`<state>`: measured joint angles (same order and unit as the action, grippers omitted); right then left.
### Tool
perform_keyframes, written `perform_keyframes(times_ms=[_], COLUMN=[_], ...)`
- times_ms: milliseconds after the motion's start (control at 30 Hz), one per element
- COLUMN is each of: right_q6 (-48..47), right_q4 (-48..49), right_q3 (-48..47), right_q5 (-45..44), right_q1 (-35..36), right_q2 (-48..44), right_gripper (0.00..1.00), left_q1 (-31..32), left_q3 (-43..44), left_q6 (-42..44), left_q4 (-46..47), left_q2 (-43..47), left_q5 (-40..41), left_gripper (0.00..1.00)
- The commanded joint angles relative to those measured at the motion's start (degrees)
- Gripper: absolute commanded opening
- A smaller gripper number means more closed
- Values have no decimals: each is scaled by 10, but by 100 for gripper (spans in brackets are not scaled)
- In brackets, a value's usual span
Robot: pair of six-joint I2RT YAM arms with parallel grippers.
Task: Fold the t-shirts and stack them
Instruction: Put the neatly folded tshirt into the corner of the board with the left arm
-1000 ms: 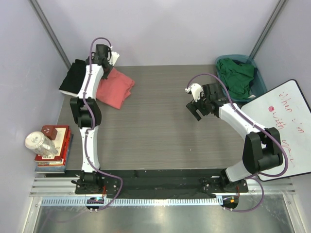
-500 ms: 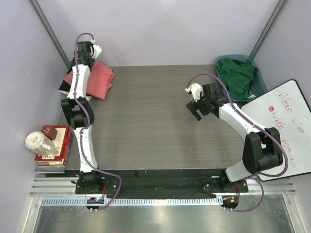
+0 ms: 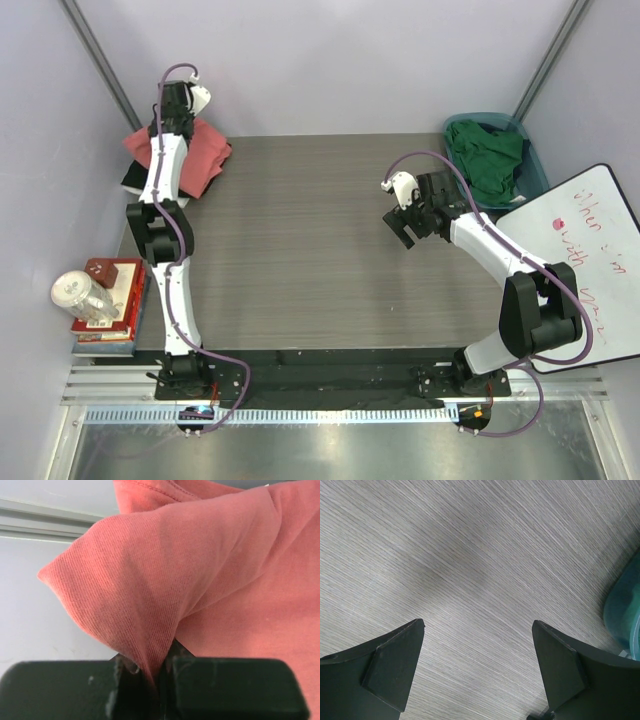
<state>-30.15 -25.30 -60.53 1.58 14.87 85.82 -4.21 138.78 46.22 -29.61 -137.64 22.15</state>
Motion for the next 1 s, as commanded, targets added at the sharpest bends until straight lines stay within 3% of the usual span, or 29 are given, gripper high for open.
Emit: perform_keyframes(times_ms=[0, 233, 467, 800, 900, 933, 967], right_q6=[-6, -5, -3, -1, -1, -1, 1], right_q4=[12, 12, 13, 11, 11, 10, 10], right_q3=[-15, -17, -15, -9, -6, -5, -5], right_q5=[-4, -4, -1, 0, -3, -2, -2], right_q1=[-1, -1, -2, -2, -1, -2, -1], right_q2=[-23, -21, -21, -27, -30, -32, -33], right_gripper=[94, 94, 94, 94, 95, 95, 95], left_q1=[-18, -26, -28, -34, -36, -36, -38], left_q3=[-6, -72, -124, -105, -117, -121, -131], left_q6=[22, 35, 77, 121, 141, 150, 159], left_q4=[69, 129, 252, 313, 345, 375, 393], left_q2=[22, 31, 12, -25, -30, -35, -39], left_q5=[29, 57, 93, 100, 109, 112, 119], left_gripper=[0, 0, 0, 0, 25, 41, 50])
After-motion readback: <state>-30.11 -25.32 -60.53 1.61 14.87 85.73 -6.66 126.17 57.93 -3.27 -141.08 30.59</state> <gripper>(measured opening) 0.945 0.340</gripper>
